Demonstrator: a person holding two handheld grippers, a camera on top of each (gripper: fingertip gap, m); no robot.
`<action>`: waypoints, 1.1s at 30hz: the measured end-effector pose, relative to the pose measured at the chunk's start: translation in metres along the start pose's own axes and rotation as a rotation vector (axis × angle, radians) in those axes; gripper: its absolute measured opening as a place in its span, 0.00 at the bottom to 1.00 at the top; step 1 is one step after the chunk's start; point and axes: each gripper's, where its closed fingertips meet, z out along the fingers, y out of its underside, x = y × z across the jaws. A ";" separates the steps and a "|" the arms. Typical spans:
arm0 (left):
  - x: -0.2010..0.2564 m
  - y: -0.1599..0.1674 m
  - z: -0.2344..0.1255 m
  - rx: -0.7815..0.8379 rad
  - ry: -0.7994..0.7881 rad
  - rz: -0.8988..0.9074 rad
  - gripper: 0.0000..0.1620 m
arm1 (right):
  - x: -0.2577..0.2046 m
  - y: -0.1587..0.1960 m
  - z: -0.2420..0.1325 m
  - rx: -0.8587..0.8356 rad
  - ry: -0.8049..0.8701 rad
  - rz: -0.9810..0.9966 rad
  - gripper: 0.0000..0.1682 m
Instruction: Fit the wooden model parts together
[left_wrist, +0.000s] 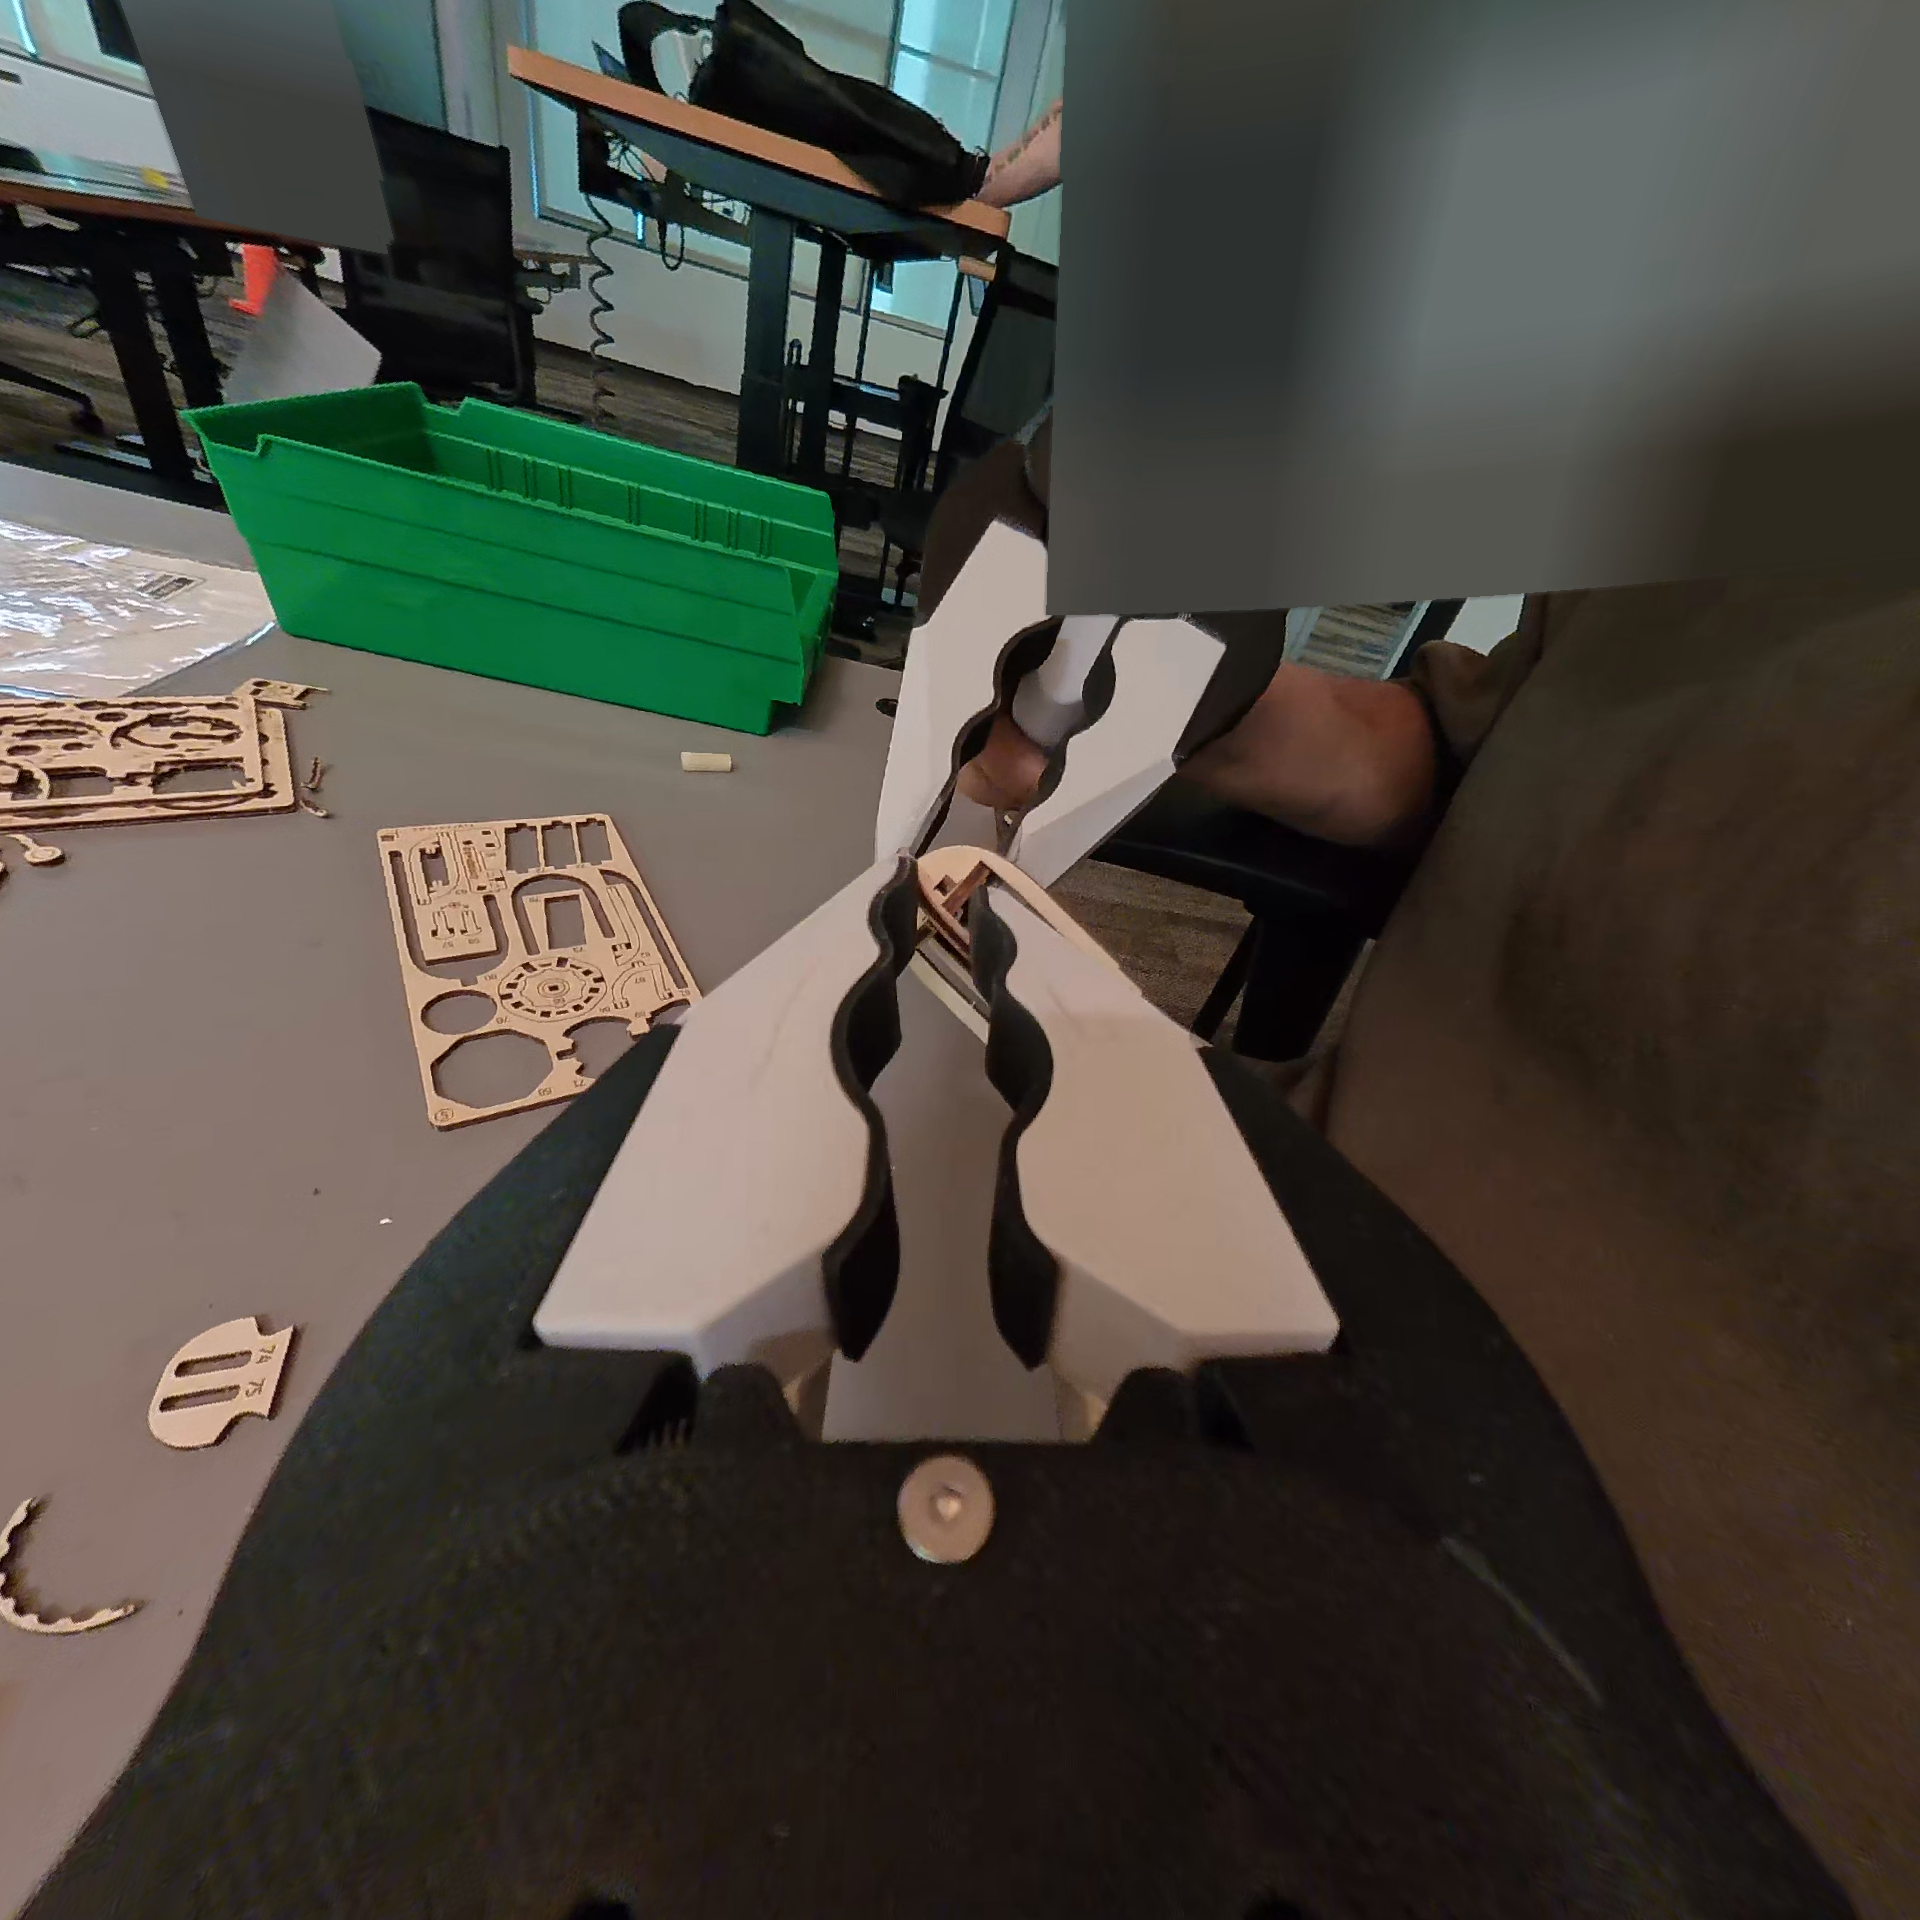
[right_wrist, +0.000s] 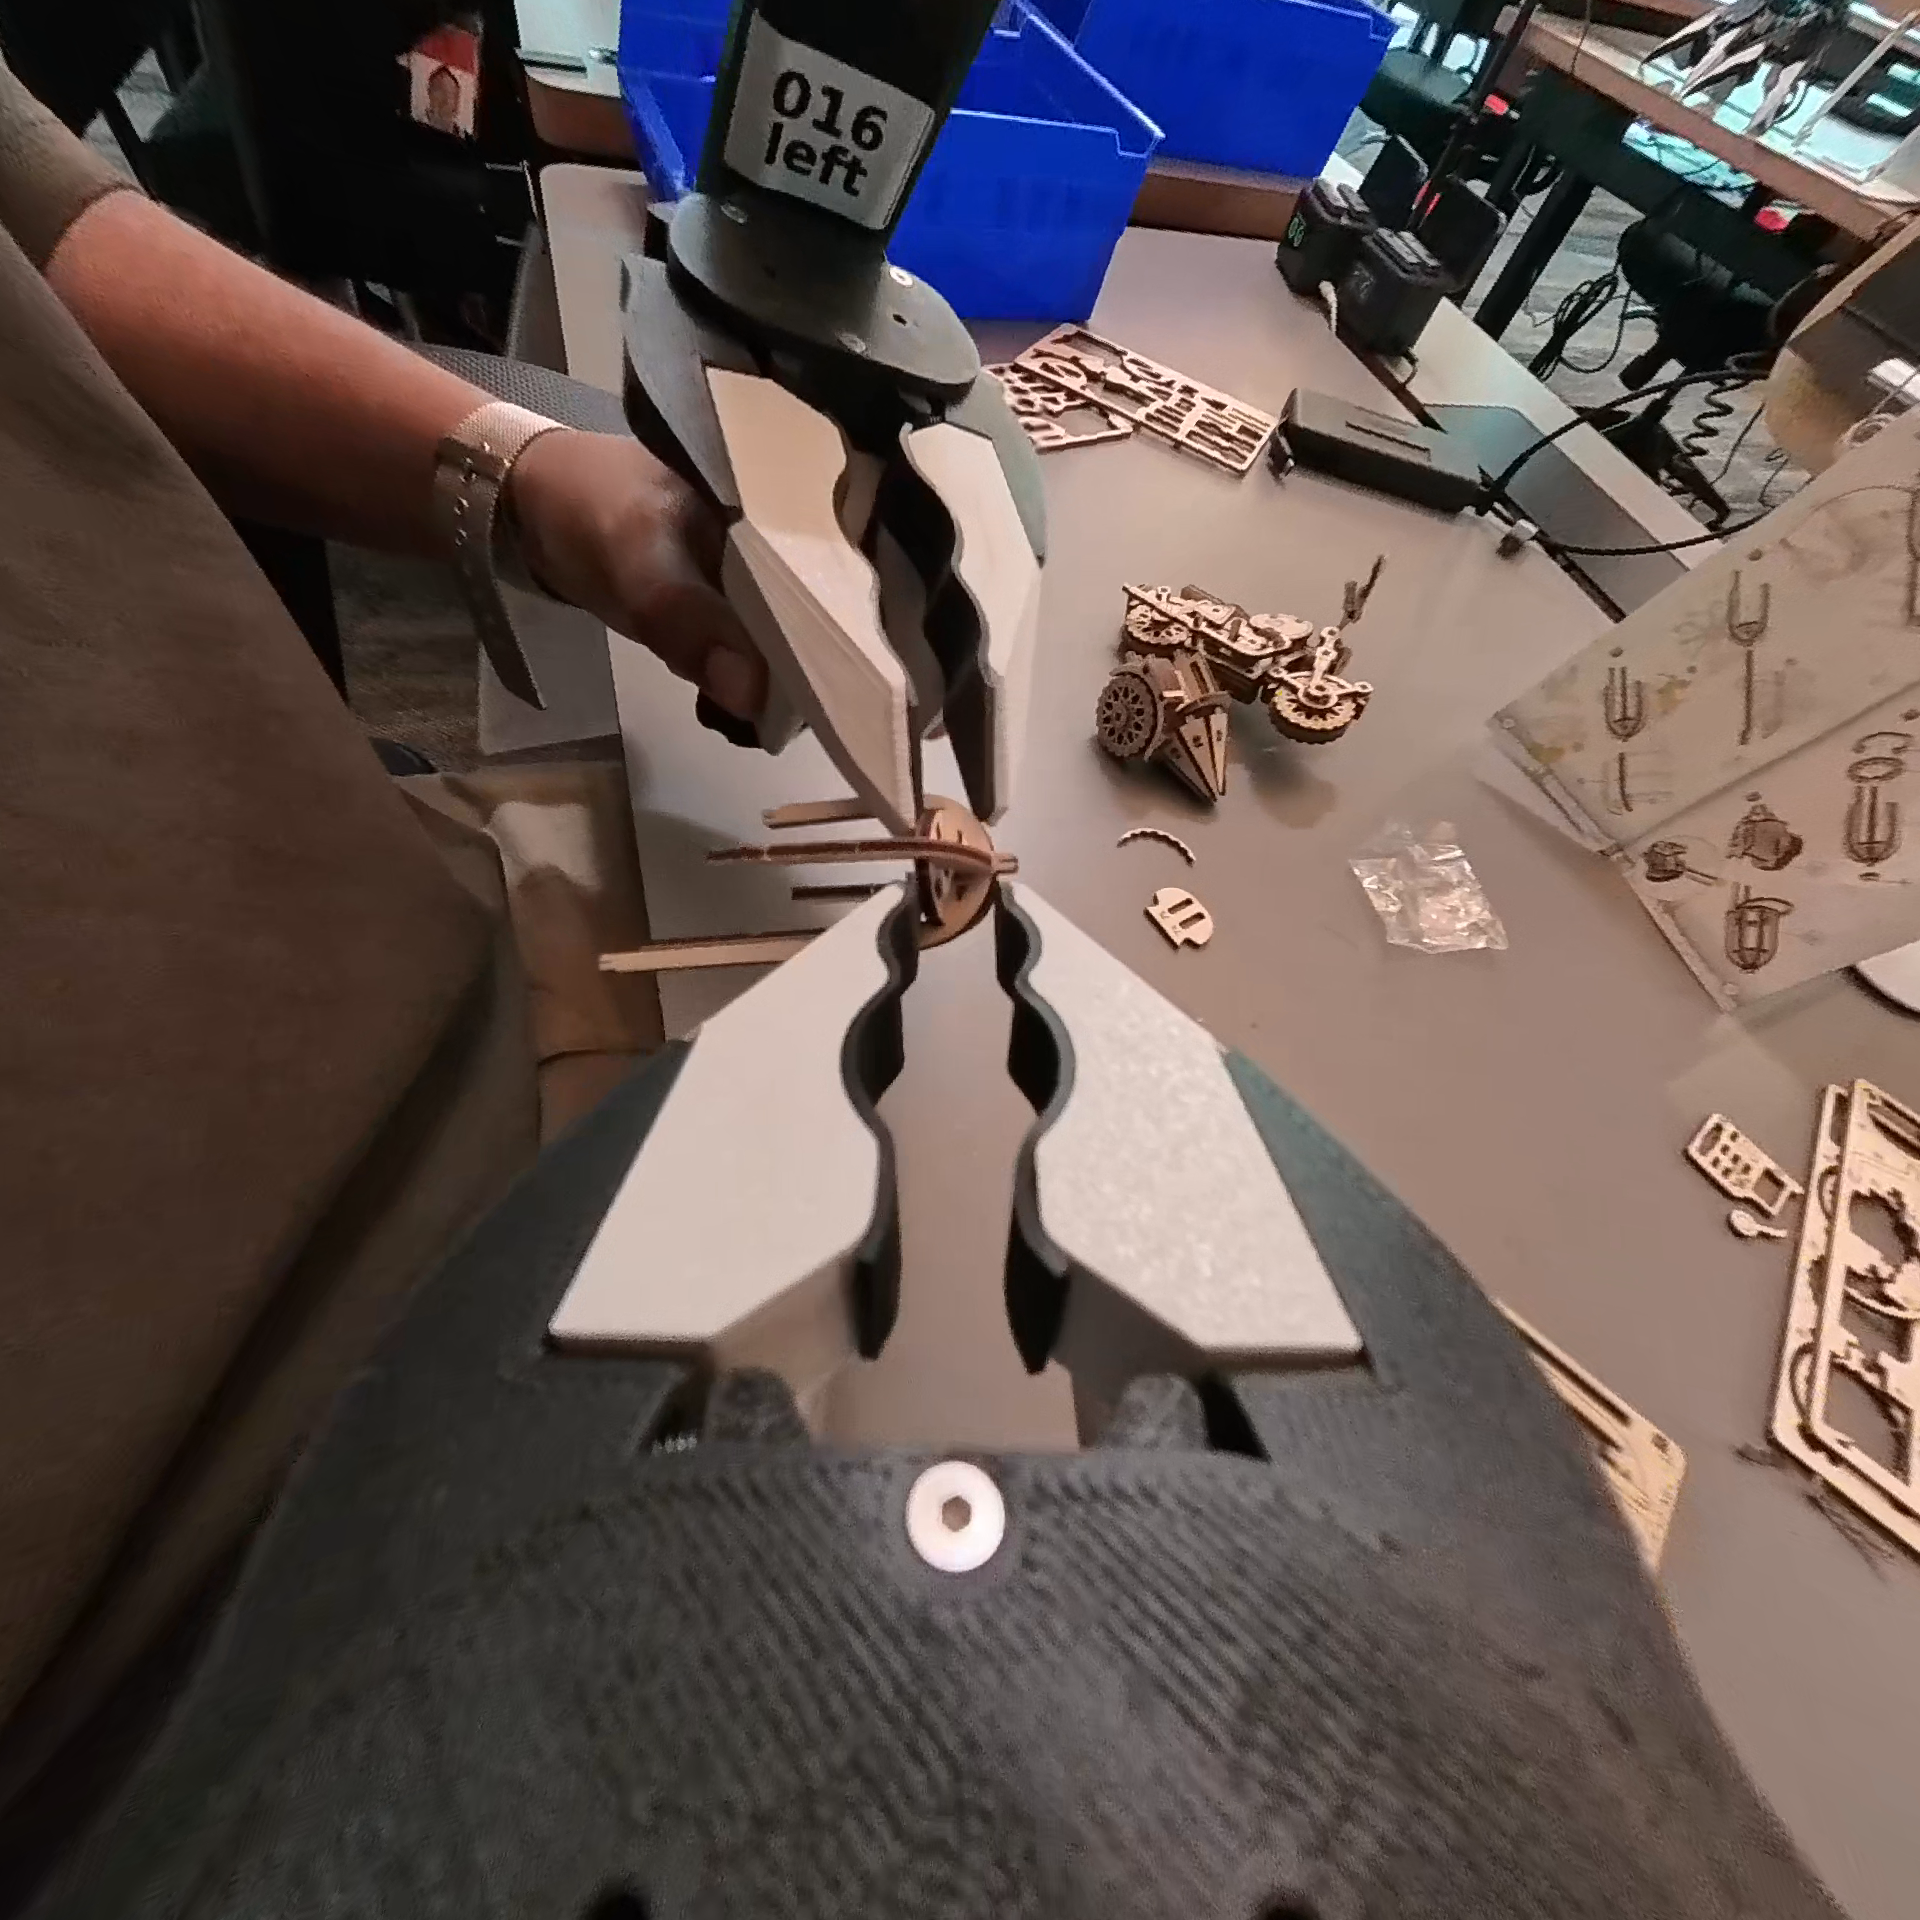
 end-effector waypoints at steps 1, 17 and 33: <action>0.000 0.001 0.000 -0.003 -0.001 -0.002 0.06 | 0.000 0.001 0.000 -0.006 0.004 -0.006 0.07; 0.001 0.003 0.002 -0.013 0.003 -0.002 0.05 | -0.002 0.004 -0.001 -0.062 -0.001 -0.008 0.07; 0.008 -0.007 -0.001 0.038 0.031 0.017 0.05 | -0.004 -0.008 -0.004 0.050 -0.074 0.147 0.11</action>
